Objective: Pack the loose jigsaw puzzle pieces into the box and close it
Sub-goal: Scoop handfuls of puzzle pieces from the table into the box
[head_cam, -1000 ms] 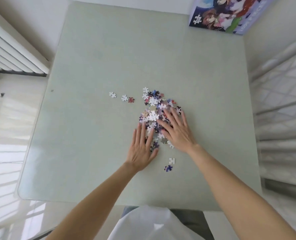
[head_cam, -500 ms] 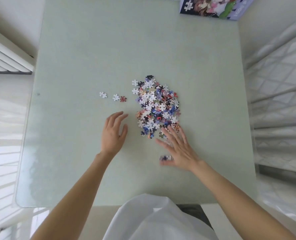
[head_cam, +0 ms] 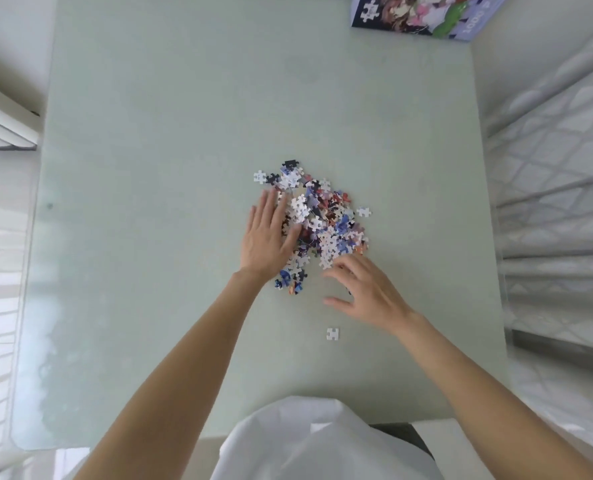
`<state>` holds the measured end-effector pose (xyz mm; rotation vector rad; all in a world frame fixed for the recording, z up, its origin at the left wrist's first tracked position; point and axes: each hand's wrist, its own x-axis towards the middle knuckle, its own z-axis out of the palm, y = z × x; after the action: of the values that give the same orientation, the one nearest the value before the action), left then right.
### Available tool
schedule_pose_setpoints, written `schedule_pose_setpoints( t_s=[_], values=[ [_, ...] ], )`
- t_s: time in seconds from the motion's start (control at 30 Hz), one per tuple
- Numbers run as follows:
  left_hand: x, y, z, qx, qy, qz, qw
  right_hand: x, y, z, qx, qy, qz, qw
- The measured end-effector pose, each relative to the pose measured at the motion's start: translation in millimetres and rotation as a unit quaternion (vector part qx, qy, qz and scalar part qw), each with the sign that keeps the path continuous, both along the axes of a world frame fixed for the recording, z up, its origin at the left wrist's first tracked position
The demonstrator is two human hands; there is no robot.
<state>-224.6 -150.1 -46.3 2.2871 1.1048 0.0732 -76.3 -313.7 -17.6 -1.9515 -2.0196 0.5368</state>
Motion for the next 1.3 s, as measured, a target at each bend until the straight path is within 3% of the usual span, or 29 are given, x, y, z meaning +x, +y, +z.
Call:
schedule_pose_setpoints(
  t_s=[0.17, 0.3, 0.4, 0.47, 0.53, 0.6, 0.73, 0.87, 0.97, 1.03, 1.13, 1.3],
  values=[
    [-5.3, -16.2, 8.5, -0.037, -0.083, 0.022, 0.996, -8.6, -39.0, -10.9, -0.104, -0.015, 0.055, 0.993],
    [-43.4, -38.7, 13.8, 0.061, -0.153, 0.016, 0.986, 1.4, -17.8, -14.6, -0.071, 0.054, 0.027, 0.996],
    [-57.2, -80.4, 11.3, 0.074, -0.169, -0.131, 0.974, 7.4, 7.1, -10.8, -0.055, 0.104, -0.025, 0.993],
    [-52.4, -108.4, 5.3, 0.063, -0.133, -0.236, 0.961, 9.8, 20.3, -5.7, -0.027, 0.127, -0.09, 0.987],
    [-41.0, -123.2, 2.3, 0.068, -0.099, -0.254, 0.96, 12.3, 18.6, 2.6, 0.022, 0.131, -0.176, 0.975],
    [-32.5, -117.1, 5.2, 0.063, -0.091, -0.214, 0.971, 13.6, 1.6, 7.4, 0.029, 0.117, -0.24, 0.963],
    [-44.3, -90.4, 21.8, 0.05, -0.096, -0.068, 0.992, -5.6, -28.3, 1.5, -0.108, 0.087, -0.329, 0.934],
    [-56.3, -72.4, 34.9, -0.025, 0.042, 0.12, 0.992, -17.0, 13.8, 7.3, -0.096, 0.148, -0.335, 0.925],
    [-38.4, -61.7, 36.2, -0.061, 0.057, 0.128, 0.988, -3.0, 39.3, 18.8, -0.094, 0.163, -0.34, 0.921],
    [-16.7, -52.0, 37.9, -0.076, 0.036, 0.124, 0.989, 15.9, 43.4, 26.0, -0.09, 0.115, -0.348, 0.926],
    [12.4, -35.3, 39.8, -0.094, 0.039, 0.135, 0.986, 45.3, 51.1, 29.5, -0.167, 0.069, -0.346, 0.921],
    [36.3, -21.6, 42.6, -0.151, 0.026, 0.165, 0.974, 49.6, 83.0, 23.6, -0.225, 0.085, -0.226, 0.944]
  ],
)
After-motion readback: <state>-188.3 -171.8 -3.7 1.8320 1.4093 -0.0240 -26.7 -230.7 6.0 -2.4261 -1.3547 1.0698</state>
